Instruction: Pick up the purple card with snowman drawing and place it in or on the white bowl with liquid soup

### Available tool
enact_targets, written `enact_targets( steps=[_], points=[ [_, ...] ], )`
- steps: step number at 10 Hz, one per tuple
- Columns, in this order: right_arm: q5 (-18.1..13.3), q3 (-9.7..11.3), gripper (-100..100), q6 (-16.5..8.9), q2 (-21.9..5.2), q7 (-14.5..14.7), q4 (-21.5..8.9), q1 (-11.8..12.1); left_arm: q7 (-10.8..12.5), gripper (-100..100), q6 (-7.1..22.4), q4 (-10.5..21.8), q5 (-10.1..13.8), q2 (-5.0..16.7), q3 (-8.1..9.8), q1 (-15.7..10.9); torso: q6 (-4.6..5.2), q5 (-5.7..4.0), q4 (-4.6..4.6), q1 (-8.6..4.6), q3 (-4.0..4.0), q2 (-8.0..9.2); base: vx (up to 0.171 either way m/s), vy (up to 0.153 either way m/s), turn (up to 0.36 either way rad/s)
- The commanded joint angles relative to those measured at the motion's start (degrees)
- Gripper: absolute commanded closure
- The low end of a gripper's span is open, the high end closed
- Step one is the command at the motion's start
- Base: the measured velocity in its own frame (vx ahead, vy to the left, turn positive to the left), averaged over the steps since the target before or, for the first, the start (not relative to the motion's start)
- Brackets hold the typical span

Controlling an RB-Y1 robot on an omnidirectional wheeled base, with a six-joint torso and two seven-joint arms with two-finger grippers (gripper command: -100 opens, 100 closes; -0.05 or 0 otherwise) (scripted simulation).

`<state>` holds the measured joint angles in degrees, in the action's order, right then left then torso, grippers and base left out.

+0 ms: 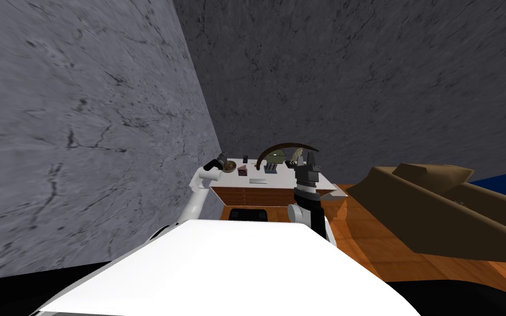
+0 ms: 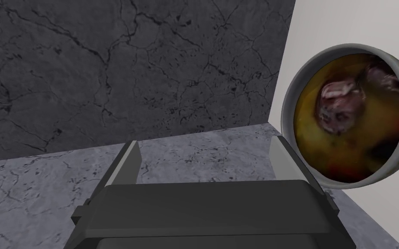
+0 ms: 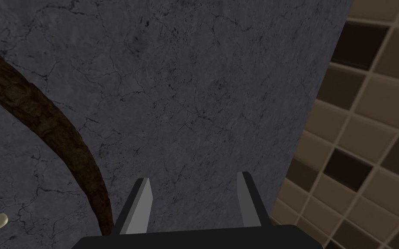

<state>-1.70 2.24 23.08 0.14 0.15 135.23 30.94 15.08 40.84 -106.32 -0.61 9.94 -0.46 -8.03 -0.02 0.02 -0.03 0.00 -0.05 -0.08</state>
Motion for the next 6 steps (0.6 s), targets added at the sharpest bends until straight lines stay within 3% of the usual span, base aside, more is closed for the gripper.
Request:
enact_targets(
  steps=[1, 6],
  points=[
    [0.0, 0.0, 0, 0.0, 0.0, 0.0, 0.0, 0.0, 0.4, -100, 2.9, 0.3, 0.1, 0.0, -0.01, -0.5, 0.00, 0.00, 0.00, 0.00, 0.00, 0.00, 0.007, 0.010, -0.026],
    [0.0, 0.0, 0, 0.0, 0.0, 0.0, 0.0, 0.0, 1.5, -100, 9.4, 2.5, -0.1, -0.6, -0.27, -2.3, 0.00, -0.01, 0.00, -0.06, -0.01, -0.01, 0.006, 0.000, -0.024]
  ],
)
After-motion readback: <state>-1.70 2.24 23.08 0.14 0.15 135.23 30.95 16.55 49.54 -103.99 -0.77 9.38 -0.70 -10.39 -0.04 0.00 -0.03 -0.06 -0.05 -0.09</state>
